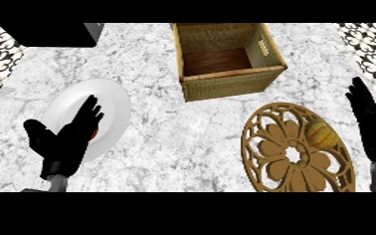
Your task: Pick the squash from the placemat and place it in the basket
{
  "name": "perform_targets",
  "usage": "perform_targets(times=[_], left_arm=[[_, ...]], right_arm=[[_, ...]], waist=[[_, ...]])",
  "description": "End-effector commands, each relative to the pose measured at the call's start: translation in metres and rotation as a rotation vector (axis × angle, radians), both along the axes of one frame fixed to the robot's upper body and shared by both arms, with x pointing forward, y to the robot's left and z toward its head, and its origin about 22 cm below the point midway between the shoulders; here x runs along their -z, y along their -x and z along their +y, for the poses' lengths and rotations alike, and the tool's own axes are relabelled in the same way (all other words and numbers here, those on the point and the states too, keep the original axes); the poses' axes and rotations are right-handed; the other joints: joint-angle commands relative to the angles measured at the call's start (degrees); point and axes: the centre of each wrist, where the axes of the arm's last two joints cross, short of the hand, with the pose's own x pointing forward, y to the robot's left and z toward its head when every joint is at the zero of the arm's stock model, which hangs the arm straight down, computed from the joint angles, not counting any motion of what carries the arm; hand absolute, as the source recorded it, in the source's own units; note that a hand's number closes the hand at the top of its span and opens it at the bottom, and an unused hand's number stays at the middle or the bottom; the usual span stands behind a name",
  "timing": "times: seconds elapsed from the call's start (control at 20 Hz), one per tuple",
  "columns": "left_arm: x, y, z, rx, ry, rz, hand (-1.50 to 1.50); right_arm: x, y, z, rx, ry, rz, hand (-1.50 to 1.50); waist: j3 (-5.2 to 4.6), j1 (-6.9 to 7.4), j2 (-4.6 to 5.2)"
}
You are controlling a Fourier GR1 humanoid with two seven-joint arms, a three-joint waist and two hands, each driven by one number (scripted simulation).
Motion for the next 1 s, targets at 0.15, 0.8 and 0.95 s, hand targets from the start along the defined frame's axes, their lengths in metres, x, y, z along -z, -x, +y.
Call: perform_targets(times=[0.15,0.8,0.95], left_arm=[[-0.004,-0.004,0.056,-0.024,-0.375,0.024,0.00],[-0.002,0.002,0.062,-0.018,-0.548,0.057,0.00],[-0.002,0.005,0.068,-0.024,-0.575,0.071,0.00]], right_arm=[[-0.088,-0.041,0.041,0.102,-0.062,-0.434,1.50],[-0.069,-0.035,-0.040,0.620,0.790,-0.309,-1.50],[-0.049,-0.024,-0.052,0.696,0.815,-0.108,-1.50]], waist=[[1.33,0.05,2.15],[-0.55,-2.01,3.72],[-0.48,-2.12,3.25]])
